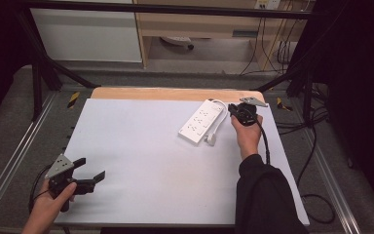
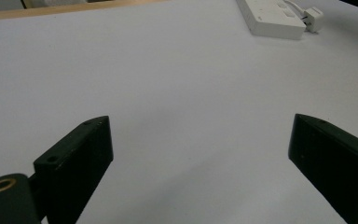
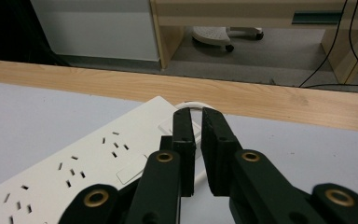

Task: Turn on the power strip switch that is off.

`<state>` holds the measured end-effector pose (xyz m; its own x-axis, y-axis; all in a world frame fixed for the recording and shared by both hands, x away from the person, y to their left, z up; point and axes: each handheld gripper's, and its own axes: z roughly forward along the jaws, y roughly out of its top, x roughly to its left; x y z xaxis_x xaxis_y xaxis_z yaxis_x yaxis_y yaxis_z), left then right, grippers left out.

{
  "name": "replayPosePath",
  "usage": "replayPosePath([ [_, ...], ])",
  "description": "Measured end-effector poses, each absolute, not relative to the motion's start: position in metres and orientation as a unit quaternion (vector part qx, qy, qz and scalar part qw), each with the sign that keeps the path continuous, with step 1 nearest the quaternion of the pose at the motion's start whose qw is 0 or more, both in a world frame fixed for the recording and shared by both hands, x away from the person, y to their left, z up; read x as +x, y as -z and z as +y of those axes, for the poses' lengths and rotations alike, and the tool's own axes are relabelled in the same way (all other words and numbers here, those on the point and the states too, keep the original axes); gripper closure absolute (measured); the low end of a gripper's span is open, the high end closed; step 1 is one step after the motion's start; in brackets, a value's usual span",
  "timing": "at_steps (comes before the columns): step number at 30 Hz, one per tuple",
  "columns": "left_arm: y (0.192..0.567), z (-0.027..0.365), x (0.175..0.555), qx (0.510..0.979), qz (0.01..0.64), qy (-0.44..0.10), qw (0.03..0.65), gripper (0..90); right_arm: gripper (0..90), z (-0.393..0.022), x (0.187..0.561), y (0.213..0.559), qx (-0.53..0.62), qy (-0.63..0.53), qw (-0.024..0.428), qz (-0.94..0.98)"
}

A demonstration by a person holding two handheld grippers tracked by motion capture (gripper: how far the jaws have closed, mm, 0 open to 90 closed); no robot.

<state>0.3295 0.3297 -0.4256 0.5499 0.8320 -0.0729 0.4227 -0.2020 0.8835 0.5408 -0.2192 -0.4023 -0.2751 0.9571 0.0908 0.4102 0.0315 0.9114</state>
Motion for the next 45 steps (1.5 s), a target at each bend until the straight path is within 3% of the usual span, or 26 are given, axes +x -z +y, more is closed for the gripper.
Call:
replayPosePath([
  [7, 0.425, 0.33, 0.33, 0.743, 0.423, -0.219, 0.471, 6.8, 89.6, -0.217, 0.544, 0.407, 0.521, -0.459, 0.294, 0.657],
  [45, 0.426, 0.33, 0.33, 0.745, 0.423, -0.218, 0.467, 6.8, 89.9, -0.193, 0.551, 0.43, 0.512, -0.452, 0.275, 0.677],
])
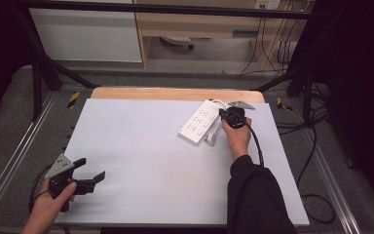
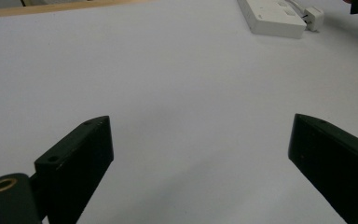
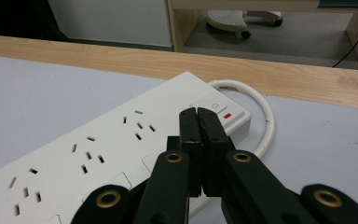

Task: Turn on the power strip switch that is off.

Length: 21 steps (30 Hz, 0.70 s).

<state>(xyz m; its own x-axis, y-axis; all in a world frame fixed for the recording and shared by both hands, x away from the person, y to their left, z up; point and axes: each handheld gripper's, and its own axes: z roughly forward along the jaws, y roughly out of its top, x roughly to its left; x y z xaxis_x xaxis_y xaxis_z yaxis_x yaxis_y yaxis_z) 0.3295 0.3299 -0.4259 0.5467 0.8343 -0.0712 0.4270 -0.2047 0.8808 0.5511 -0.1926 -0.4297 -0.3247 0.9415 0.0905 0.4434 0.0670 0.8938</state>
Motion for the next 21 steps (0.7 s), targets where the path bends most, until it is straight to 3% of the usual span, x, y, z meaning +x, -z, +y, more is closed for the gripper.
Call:
replayPosePath([
  [21, 0.4264, 0.3298, 0.3296, 0.746, 0.423, -0.214, 0.469, 6.8, 90.0, -0.1835, 0.5615, 0.4378, 0.516, -0.444, 0.271, 0.68],
])
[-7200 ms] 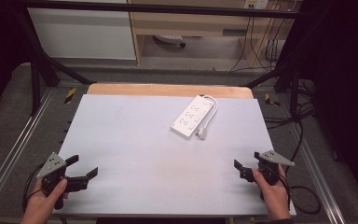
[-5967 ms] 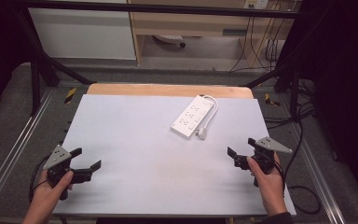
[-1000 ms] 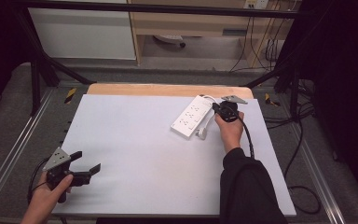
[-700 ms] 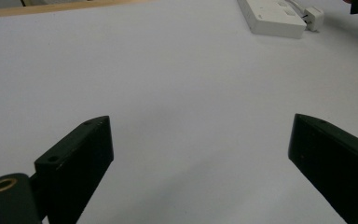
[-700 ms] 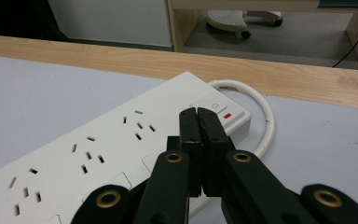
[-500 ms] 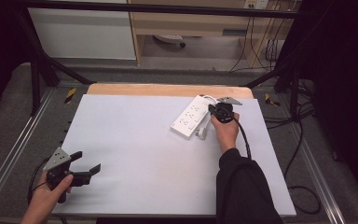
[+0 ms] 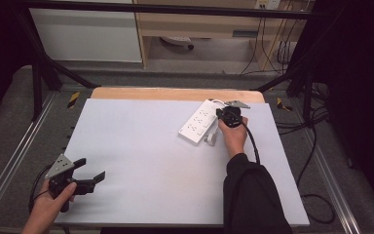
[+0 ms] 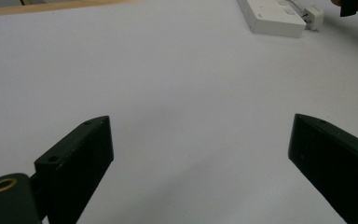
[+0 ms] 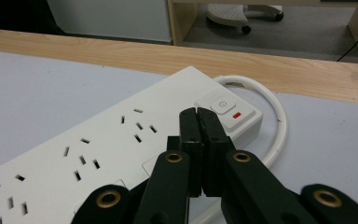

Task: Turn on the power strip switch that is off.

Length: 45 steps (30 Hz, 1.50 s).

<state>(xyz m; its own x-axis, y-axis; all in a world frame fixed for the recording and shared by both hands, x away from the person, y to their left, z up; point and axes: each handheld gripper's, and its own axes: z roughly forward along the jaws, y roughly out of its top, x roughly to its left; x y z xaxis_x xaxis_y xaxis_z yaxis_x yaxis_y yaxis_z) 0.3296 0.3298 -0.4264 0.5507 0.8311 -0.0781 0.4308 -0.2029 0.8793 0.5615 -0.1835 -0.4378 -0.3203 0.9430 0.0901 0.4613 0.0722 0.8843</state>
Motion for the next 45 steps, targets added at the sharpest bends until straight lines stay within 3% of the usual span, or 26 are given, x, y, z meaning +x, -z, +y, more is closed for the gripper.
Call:
replayPosePath([
  [45, 0.427, 0.33, 0.329, 0.747, 0.425, -0.212, 0.465, 6.9, 90.0, -0.172, 0.574, 0.449, 0.523, -0.431, 0.265, 0.686],
])
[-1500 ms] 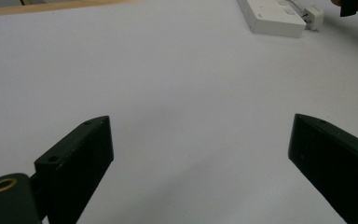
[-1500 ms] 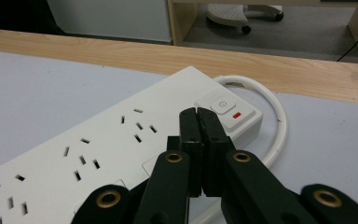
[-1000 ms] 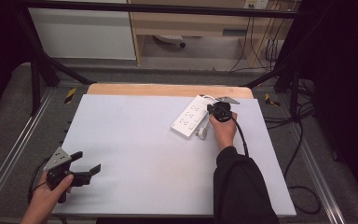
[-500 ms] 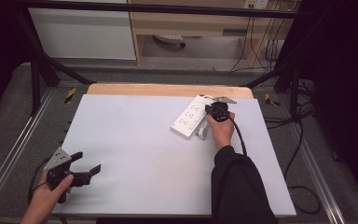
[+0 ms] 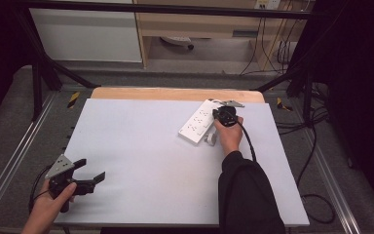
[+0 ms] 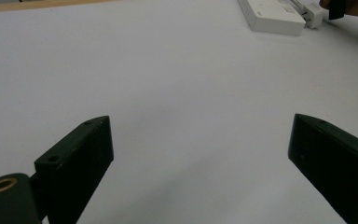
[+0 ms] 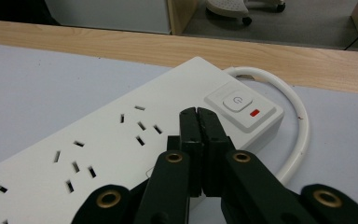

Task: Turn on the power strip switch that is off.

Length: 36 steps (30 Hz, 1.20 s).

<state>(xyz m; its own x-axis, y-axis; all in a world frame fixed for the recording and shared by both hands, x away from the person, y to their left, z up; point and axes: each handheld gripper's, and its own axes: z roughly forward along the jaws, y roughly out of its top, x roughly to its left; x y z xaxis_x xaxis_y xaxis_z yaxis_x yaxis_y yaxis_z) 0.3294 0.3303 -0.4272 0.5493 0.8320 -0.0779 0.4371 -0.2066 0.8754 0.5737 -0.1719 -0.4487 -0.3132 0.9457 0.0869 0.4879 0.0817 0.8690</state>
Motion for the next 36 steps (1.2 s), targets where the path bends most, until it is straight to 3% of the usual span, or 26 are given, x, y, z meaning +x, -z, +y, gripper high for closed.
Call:
replayPosePath([
  [36, 0.4278, 0.3289, 0.3292, 0.751, 0.422, -0.207, 0.464, 6.9, 90.0, -0.1704, 0.5725, 0.4503, 0.514, -0.431, 0.274, 0.69],
])
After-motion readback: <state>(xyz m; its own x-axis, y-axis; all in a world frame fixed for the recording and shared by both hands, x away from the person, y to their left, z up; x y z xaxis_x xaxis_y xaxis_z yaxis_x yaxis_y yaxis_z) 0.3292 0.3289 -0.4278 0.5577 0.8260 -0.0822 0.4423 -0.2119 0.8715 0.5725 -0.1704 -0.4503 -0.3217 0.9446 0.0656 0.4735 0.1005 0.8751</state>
